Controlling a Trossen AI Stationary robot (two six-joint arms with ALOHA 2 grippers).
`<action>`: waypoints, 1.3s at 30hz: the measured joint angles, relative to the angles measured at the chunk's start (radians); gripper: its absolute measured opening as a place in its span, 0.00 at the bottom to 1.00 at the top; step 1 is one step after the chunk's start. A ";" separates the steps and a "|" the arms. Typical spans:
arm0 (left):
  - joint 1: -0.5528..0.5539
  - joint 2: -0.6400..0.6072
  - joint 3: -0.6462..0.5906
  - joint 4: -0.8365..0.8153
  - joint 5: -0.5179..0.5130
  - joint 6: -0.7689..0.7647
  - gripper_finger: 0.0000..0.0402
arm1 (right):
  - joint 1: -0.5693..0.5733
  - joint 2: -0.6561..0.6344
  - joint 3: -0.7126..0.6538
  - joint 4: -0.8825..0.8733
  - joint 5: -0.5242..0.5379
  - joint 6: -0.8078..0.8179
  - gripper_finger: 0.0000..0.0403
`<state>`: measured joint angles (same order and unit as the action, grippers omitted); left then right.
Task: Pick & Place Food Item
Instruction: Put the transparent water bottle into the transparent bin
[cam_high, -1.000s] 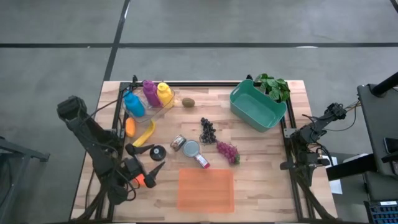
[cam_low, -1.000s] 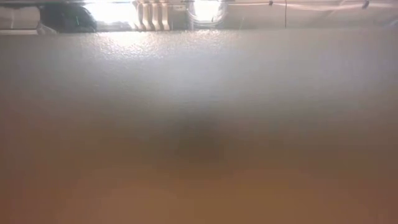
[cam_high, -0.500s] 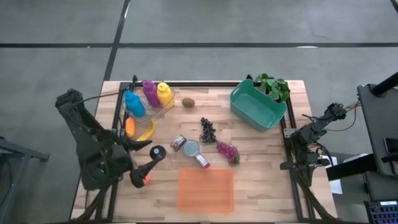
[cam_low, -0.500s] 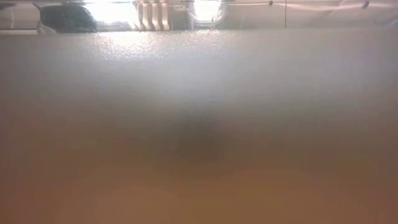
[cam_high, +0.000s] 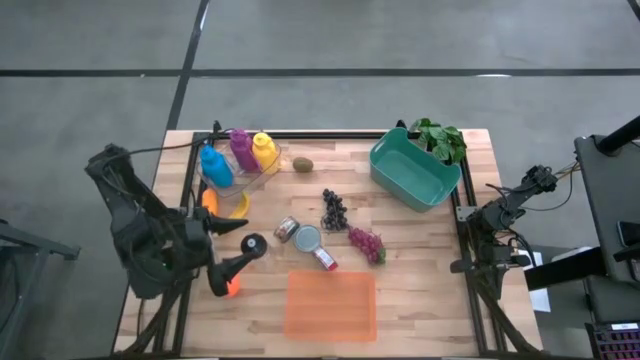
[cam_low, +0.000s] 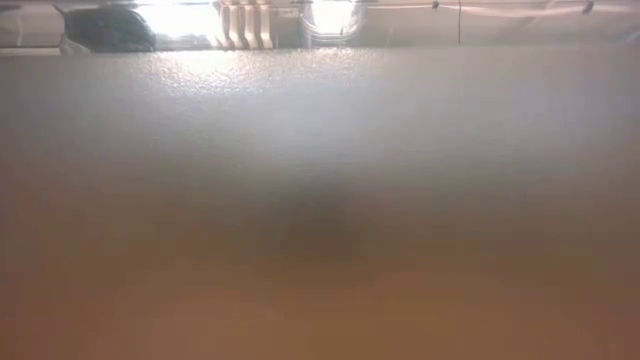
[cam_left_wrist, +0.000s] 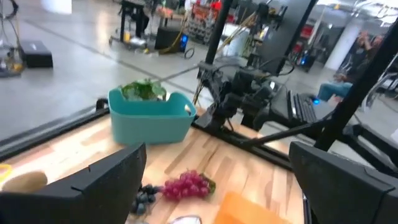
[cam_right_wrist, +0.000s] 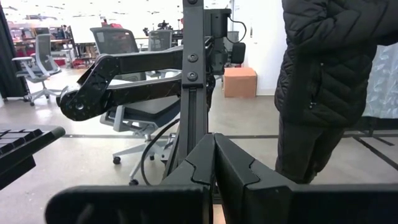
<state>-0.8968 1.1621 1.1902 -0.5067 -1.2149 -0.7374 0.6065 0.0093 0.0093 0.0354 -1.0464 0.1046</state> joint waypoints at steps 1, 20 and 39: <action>0.013 0.000 0.007 -0.034 0.026 -0.028 0.99 | 0.000 0.000 0.000 0.000 0.000 0.000 0.02; 0.353 0.061 0.235 -0.618 0.757 -0.470 0.99 | 0.000 0.000 0.000 0.000 0.000 0.000 0.02; 0.564 0.368 0.591 -1.065 1.099 -0.408 0.99 | 0.000 0.000 0.000 0.000 0.000 0.000 0.02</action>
<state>-0.3324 1.5301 1.7816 -1.5714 -0.1157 -1.1450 0.6064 0.0093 0.0090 0.0353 -1.0466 0.1047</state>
